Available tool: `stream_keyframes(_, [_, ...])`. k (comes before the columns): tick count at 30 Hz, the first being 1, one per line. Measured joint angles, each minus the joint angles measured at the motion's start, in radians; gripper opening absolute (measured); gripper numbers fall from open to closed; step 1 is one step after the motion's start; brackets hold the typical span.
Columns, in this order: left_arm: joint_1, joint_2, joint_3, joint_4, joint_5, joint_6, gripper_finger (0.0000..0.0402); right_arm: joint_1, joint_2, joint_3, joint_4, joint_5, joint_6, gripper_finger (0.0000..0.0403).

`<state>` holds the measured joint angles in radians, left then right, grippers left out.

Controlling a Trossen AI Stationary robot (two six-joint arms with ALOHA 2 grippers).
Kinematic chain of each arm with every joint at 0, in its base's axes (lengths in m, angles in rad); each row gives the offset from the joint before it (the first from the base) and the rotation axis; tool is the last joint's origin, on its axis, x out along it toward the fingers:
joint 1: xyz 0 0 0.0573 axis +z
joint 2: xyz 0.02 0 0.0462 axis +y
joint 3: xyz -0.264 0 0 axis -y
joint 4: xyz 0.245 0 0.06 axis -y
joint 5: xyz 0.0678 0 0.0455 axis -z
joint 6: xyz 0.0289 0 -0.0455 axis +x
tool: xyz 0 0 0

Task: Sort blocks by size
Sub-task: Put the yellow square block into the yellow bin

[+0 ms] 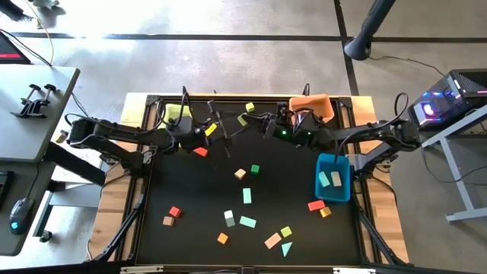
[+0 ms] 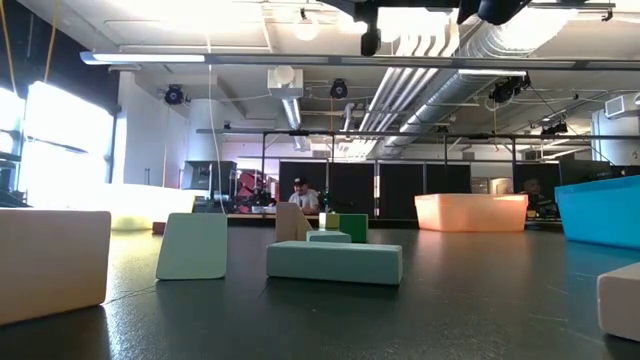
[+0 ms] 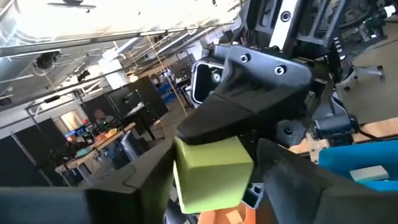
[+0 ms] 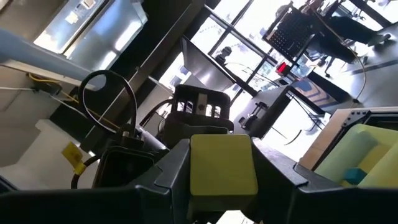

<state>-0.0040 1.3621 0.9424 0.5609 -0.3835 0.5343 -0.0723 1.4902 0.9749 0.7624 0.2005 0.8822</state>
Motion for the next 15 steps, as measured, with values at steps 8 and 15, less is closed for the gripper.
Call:
stream_keyframes(8, [-0.01, -0.011, 0.0, -0.014, -0.008, -0.001, 0.0114, 0.0, 0.0, 0.0, -0.002, 0.003, 0.01, 0.0127])
stream_keyframes(15, [-0.026, -0.095, 0.0, -0.207, 0.02, -0.128, 0.0111, -0.007, -0.005, 0.0, -0.011, -0.019, 0.017, 0.0214])
